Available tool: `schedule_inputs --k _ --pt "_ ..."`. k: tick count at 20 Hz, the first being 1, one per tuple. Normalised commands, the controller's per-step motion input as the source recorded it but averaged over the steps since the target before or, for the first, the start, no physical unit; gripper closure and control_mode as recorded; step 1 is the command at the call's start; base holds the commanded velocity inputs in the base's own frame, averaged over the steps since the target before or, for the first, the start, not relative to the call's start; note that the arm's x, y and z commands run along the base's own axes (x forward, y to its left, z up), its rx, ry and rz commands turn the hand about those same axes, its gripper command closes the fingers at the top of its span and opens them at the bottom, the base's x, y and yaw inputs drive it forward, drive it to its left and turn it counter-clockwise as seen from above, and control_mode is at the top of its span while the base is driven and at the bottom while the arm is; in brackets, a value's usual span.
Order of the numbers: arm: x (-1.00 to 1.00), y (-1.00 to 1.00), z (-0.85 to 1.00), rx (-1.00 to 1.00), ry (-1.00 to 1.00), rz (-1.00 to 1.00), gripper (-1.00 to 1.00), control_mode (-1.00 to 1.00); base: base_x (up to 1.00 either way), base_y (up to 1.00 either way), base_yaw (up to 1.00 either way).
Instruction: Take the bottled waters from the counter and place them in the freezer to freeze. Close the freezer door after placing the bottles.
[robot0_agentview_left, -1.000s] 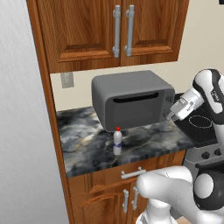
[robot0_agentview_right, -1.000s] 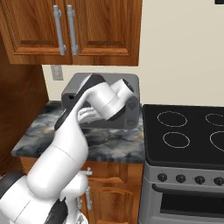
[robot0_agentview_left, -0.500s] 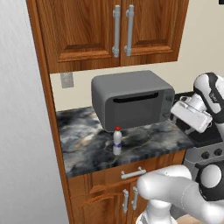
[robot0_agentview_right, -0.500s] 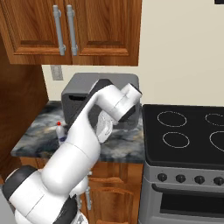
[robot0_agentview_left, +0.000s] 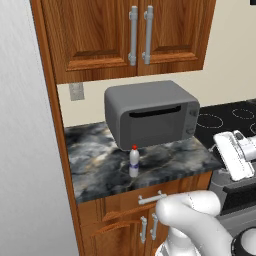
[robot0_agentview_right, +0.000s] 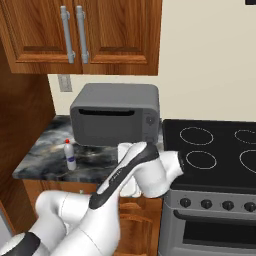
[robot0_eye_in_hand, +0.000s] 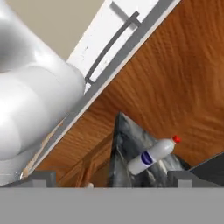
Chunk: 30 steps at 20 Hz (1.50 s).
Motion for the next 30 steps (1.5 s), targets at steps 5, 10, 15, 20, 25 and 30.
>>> schedule_inputs --k 5,10,15,20,25,30 --pt "-0.28 0.0 -0.15 0.45 -0.44 -0.01 -1.0 -1.0 0.0 0.0 0.0" --pt "0.79 0.01 0.07 0.12 0.28 0.11 -1.0 -1.0 0.0 0.0 0.0" --pt "0.29 0.21 0.04 -0.04 0.2 0.09 -1.0 -1.0 0.0 0.0 0.0" --pt "0.19 0.16 -0.01 -0.05 0.15 0.1 -1.0 -1.0 0.0 0.0 0.0" --pt "0.5 0.43 0.0 -0.01 0.25 0.09 -1.0 -1.0 0.0 0.0 0.0" --pt "0.51 0.38 0.0 0.0 0.28 0.05 -1.0 -1.0 0.0 0.0 0.0"
